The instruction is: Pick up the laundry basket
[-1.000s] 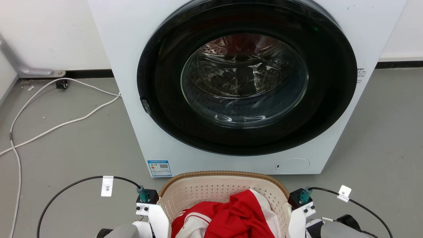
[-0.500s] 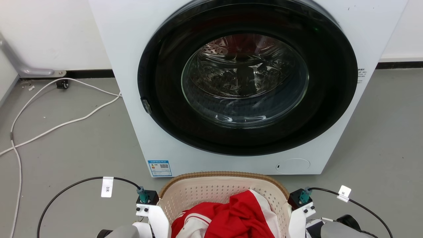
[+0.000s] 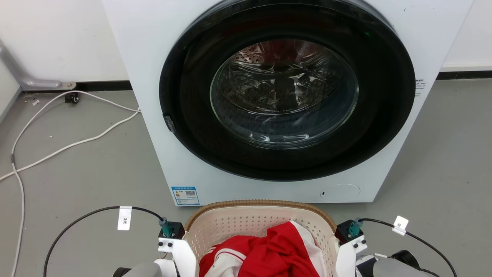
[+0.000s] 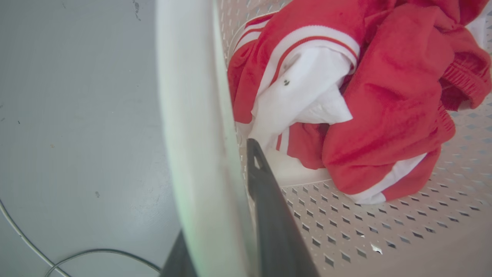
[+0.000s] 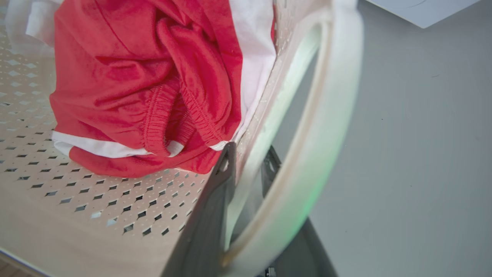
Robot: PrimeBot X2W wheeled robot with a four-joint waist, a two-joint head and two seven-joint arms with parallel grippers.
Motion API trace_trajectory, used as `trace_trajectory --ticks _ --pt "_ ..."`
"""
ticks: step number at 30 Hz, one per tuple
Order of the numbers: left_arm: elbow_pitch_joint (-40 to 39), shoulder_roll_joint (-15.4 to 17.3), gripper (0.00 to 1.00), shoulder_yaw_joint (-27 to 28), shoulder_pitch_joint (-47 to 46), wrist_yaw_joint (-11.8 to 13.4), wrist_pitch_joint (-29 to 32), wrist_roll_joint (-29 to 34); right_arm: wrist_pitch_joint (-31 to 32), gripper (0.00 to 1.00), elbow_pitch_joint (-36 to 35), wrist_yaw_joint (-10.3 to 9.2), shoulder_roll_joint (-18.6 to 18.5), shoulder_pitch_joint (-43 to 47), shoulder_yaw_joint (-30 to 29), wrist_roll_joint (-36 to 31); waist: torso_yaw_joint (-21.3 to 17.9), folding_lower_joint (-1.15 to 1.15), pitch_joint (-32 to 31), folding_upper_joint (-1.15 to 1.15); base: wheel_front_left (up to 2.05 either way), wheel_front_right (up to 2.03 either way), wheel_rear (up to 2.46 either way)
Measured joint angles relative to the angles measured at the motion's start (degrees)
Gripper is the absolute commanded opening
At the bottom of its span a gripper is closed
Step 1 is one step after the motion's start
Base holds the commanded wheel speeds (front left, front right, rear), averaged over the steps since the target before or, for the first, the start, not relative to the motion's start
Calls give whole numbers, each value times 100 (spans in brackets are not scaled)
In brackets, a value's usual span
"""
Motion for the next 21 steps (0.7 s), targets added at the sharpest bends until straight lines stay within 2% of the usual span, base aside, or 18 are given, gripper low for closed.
trace_trajectory --ticks 21 --pt "37 3 0 -200 -24 0 -49 -191 18 0 3 1 0 9 3 25 -1 0 13 0 0 0 0"
